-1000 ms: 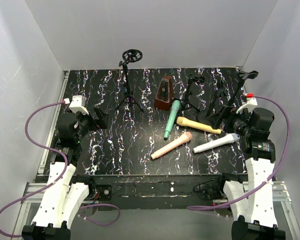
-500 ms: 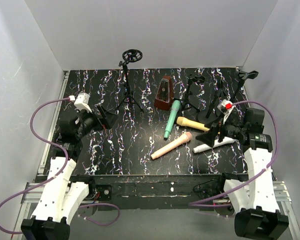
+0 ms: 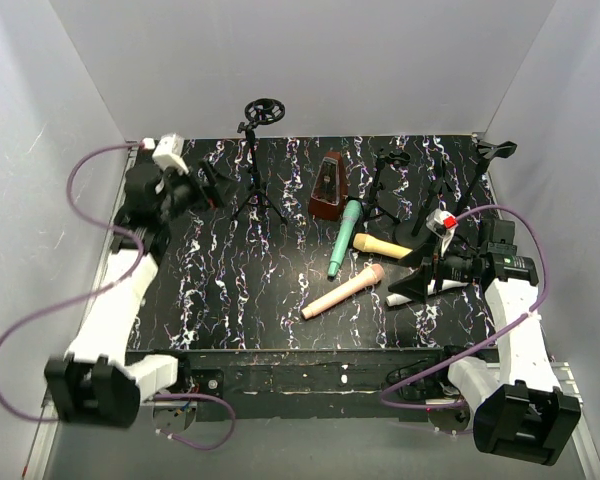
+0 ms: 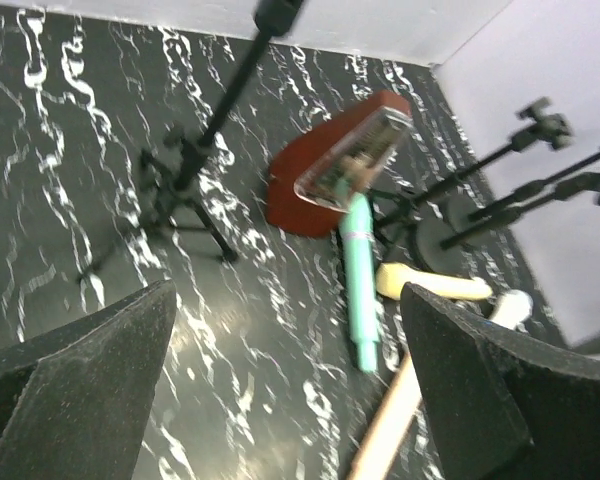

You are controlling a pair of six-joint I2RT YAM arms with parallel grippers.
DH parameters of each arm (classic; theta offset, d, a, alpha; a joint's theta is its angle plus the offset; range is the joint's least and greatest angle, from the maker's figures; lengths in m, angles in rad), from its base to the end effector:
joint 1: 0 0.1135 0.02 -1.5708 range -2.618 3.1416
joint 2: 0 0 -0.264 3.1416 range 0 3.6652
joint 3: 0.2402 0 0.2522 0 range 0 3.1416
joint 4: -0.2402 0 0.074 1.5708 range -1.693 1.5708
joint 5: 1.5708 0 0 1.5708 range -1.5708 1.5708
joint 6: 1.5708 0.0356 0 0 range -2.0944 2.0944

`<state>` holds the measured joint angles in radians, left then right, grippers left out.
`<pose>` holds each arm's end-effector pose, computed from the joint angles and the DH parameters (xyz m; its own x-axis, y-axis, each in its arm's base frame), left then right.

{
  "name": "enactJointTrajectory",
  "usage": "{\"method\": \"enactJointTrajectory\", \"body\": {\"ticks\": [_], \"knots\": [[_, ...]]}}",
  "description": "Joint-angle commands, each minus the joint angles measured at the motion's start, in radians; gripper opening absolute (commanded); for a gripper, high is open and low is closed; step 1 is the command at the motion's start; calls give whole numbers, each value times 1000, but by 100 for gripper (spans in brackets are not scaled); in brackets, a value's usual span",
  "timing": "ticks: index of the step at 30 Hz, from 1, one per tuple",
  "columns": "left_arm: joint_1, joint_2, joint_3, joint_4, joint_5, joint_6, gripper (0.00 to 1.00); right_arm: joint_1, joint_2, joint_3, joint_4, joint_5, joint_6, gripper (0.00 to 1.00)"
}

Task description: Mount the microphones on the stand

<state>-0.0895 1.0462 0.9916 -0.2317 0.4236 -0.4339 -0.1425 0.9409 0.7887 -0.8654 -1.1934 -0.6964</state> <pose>0.2355 -0.0358 0.3585 -0.4546 -0.3440 -0.8216 0.3120 0.8025 -0.5086 0.1645 0.0098 0.2749 -0.3696 -0.1858 -0.9104 -0.8710 0.4106 0.2698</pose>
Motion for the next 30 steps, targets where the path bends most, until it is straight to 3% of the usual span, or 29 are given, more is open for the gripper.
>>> {"method": "enactJointTrajectory", "body": {"ticks": [1, 7, 10, 12, 16, 20, 23, 26, 29, 30], "knots": [[-3, 245, 50, 344, 88, 139, 93, 1, -39, 4, 3, -41, -38, 97], [-3, 524, 58, 785, 210, 207, 91, 1, -39, 3, 6, -18, -35, 97], [-3, 639, 44, 1039, 262, 195, 83, 1, -34, 3, 8, -15, -35, 98], [-3, 708, 77, 1112, 276, 164, 78, 1, -30, 1, 11, -12, -32, 98], [-18, 788, 134, 1155, 273, 165, 72, 1, -19, 1, 11, -9, -32, 98], [-44, 821, 197, 1096, 262, 216, 64, 1, -8, 1, 12, -3, -35, 98], [-67, 834, 251, 999, 248, 268, 43, 1, 2, 3, 12, -2, -34, 98], [-84, 833, 255, 976, 221, 320, 33, 1, 9, 4, 11, 2, -35, 98], [-90, 828, 266, 937, 228, 349, 3, 1, 9, 3, 9, 2, -35, 98], [-90, 818, 266, 934, 236, 356, 0, 1, 7, 3, 11, 3, -35, 98]]}}
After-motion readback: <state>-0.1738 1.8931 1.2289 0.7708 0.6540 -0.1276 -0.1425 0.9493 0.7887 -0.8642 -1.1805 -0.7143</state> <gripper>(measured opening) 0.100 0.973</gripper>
